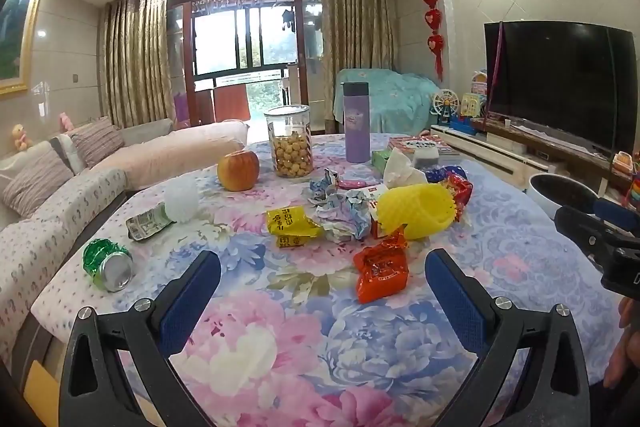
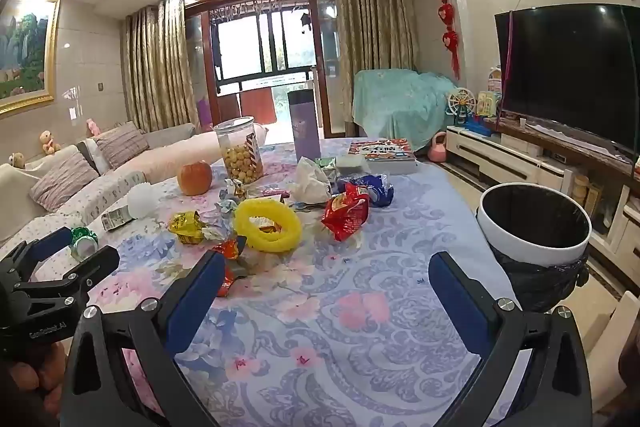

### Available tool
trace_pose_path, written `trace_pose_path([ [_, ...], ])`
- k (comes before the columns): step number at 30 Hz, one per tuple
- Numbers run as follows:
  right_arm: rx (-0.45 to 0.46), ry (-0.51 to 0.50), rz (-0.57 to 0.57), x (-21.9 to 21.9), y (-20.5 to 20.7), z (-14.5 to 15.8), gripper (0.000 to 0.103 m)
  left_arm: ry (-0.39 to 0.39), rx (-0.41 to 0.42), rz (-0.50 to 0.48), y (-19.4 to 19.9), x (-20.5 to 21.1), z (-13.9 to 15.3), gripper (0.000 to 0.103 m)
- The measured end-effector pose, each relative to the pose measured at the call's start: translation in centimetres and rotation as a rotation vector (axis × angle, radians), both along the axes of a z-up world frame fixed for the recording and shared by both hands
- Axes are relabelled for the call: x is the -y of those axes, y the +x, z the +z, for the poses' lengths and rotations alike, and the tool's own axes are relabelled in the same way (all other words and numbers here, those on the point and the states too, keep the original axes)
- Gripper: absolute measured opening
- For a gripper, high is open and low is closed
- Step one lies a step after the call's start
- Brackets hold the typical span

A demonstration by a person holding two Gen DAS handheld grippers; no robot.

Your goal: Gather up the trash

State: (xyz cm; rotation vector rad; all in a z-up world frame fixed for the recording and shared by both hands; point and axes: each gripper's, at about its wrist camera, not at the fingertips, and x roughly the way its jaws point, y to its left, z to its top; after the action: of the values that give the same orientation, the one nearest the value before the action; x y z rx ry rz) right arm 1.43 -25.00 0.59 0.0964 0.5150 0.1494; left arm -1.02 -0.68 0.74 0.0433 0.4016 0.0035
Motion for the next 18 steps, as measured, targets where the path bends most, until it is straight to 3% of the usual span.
trace_pose_path([
  [18,-0.002,0.01,0.005,-0.25,-0.15,0.15,0.102,-0.005,0.0,0.0,0.28,-0.04,-0.36,0.103],
])
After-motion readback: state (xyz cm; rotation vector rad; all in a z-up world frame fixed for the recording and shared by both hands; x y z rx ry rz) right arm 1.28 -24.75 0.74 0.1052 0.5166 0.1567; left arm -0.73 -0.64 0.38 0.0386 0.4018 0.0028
